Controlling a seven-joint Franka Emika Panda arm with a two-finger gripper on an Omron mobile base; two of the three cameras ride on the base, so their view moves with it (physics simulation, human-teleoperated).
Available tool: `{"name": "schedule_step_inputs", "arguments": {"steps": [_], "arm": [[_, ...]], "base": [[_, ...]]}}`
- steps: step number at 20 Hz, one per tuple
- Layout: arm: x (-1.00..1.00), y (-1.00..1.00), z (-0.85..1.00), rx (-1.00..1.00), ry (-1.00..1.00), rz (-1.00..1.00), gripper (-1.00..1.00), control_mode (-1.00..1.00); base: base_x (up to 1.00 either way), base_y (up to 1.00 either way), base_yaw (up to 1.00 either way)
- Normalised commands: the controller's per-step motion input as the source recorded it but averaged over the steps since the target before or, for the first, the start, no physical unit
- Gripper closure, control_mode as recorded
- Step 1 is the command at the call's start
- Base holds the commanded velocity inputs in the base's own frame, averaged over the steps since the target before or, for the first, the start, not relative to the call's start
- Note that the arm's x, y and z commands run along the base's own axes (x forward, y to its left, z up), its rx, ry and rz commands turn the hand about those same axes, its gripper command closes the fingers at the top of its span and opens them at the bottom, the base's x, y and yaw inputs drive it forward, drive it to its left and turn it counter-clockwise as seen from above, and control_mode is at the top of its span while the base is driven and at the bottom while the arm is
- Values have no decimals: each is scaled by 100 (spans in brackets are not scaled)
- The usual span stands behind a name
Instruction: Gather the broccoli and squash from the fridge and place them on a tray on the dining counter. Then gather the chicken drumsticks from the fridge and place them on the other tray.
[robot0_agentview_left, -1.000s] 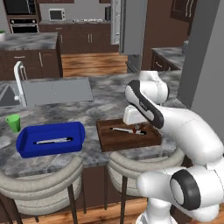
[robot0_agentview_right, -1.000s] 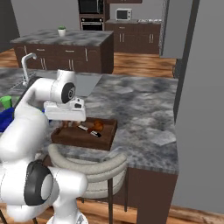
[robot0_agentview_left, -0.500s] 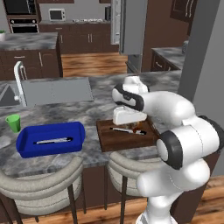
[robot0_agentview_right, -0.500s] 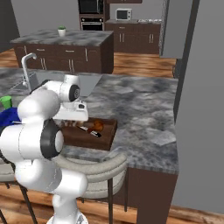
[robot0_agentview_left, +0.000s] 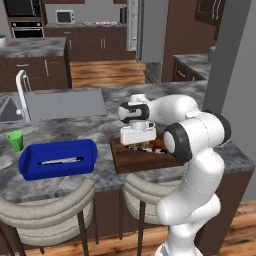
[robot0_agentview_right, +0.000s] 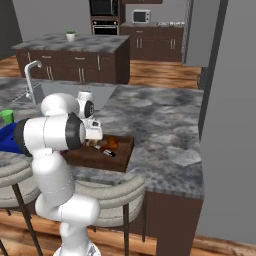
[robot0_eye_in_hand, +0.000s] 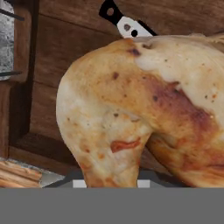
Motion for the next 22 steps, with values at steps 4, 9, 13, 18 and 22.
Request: {"name": "schedule_step_inputs", "arguments": {"steps": [4, 9, 13, 18, 22], "arm": [[59, 16, -50, -3, 6, 0, 100, -100], [36, 12, -50, -2, 5, 0, 100, -100], [-2, 7, -71, -5, 0, 0, 100, -100], [-1, 12, -75, -5, 0, 0, -100, -100], [-20, 0, -64, -1, -12, 0, -100, -100]], "base": [[0, 0, 0], [0, 0, 0], [0, 0, 0], [0, 0, 0], [0, 0, 0]]}}
